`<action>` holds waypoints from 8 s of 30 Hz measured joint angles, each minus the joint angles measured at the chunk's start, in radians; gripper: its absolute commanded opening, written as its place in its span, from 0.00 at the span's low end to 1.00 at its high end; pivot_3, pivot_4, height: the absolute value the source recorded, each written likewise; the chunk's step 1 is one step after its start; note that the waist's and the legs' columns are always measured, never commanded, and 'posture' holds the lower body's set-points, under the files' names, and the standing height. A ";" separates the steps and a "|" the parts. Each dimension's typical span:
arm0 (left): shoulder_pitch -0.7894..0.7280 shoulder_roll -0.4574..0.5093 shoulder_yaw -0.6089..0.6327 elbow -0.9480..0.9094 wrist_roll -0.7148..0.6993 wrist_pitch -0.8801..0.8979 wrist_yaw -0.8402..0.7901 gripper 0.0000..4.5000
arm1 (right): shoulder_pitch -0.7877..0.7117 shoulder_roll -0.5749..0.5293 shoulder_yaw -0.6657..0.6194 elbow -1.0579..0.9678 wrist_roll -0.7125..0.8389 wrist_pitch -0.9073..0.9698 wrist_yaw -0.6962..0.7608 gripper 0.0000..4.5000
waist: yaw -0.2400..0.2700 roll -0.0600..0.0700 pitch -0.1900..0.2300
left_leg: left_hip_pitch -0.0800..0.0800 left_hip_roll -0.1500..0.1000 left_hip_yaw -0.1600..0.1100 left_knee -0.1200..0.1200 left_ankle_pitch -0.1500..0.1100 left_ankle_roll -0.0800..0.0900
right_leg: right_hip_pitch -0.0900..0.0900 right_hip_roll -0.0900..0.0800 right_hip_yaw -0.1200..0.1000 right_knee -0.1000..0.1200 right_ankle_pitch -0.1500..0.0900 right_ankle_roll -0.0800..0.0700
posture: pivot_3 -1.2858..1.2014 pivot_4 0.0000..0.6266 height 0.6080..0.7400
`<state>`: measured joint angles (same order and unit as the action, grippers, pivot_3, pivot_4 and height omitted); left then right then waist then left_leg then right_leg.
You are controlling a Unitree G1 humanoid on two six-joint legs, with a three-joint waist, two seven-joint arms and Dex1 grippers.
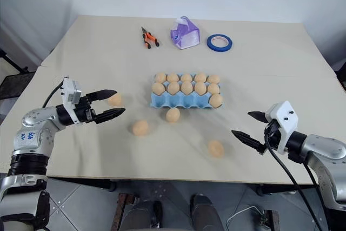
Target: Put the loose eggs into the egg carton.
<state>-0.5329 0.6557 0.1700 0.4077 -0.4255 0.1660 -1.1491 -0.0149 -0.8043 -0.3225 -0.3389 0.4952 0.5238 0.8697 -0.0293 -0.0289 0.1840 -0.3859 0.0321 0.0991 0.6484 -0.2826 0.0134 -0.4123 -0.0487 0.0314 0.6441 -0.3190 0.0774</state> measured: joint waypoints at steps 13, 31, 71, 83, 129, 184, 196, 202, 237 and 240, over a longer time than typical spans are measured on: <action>-0.032 -0.025 -0.014 0.003 0.019 0.009 0.032 1.00 | 0.000 0.025 -0.002 -0.056 0.043 0.055 -0.082 1.00 | 0.001 0.000 0.000 | 0.000 0.000 0.000 0.001 0.000 0.000 | 0.000 0.000 0.000 0.001 0.000 0.000 | 0.52 0.24 1.00; 0.031 -0.022 -0.090 -0.130 -0.011 0.040 -0.189 1.00 | 0.237 0.126 -0.121 -0.414 0.192 0.357 -0.391 1.00 | -0.003 0.000 0.000 | 0.000 0.000 -0.001 0.001 0.001 0.001 | 0.001 0.000 0.001 0.000 0.000 0.000 | 0.52 0.24 1.00; 0.102 -0.025 -0.100 -0.197 -0.019 -0.002 -0.156 1.00 | -0.263 0.238 0.204 -0.199 0.075 0.359 -0.469 0.40 | -0.006 0.000 0.000 | -0.001 0.000 -0.003 0.000 0.001 0.000 | -0.001 -0.001 -0.001 0.002 -0.001 -0.002 | 0.52 0.24 1.00; 0.110 -0.057 -0.033 -0.199 -0.019 -0.044 -0.026 1.00 | -0.526 0.377 0.383 0.145 -0.102 0.262 -0.516 0.40 | -0.003 0.000 0.000 | -0.005 -0.001 -0.002 -0.001 0.000 0.000 | -0.004 -0.001 -0.003 0.000 -0.001 -0.002 | 0.52 0.24 1.00; 0.430 0.031 0.285 -0.392 -0.123 0.043 0.165 1.00 | 0.033 0.072 0.027 -0.157 0.093 0.126 -0.003 0.99 | -0.006 0.001 0.000 | -0.001 -0.001 -0.006 -0.003 -0.005 -0.003 | 0.003 -0.014 -0.029 -0.007 -0.001 -0.005 | 0.52 0.24 1.00; 0.420 0.052 0.184 -0.440 -0.126 0.082 0.148 1.00 | -0.617 0.555 0.424 0.010 -0.120 0.327 -0.406 0.51 | -0.027 0.001 0.000 | -0.003 -0.003 -0.005 -0.009 -0.001 -0.001 | -0.004 -0.025 -0.054 -0.002 -0.002 -0.008 | 0.52 0.24 1.00; 0.404 0.034 0.179 -0.440 -0.126 0.082 0.151 1.00 | -0.655 0.541 0.441 0.268 -0.224 0.193 -0.403 0.88 | -0.028 0.001 0.001 | -0.004 -0.003 -0.004 -0.010 -0.001 -0.001 | -0.004 -0.026 -0.054 -0.001 -0.002 -0.008 | 0.52 0.24 1.00; 0.405 0.032 0.179 -0.440 -0.126 0.084 0.153 1.00 | -0.655 0.535 0.461 0.268 -0.240 0.177 -0.378 0.99 | -0.027 0.001 0.001 | -0.004 -0.003 -0.004 -0.010 -0.001 -0.001 | -0.004 -0.026 -0.054 -0.001 -0.002 -0.008 | 0.52 0.24 1.00; 0.808 -0.052 0.321 -0.725 -0.162 0.199 0.329 1.00 | -0.240 0.063 0.201 0.180 0.002 -0.149 0.283 0.99 | -0.020 0.001 0.001 | 0.000 -0.004 -0.004 -0.012 -0.002 -0.004 | 0.002 -0.029 -0.055 -0.009 -0.002 -0.009 | 0.52 0.24 1.00; 0.807 -0.088 0.263 -0.817 -0.174 0.222 0.368 1.00 | -0.243 0.063 0.200 0.184 0.002 -0.149 0.270 0.99 | -0.012 0.001 0.001 | 0.000 -0.004 -0.004 -0.012 -0.002 -0.004 | 0.001 -0.029 -0.055 -0.010 -0.002 -0.009 | 0.52 0.24 1.00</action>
<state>0.2746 0.5679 0.4326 -0.4094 -0.5992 0.3882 -0.7814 -0.2579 -0.7410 -0.1221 -0.1548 0.4974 0.3745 1.1394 -0.0409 -0.0275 0.1847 -0.3856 0.0284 0.0952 0.6362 -0.2846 0.0094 -0.4108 -0.0777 -0.0238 0.6345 -0.3207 0.0682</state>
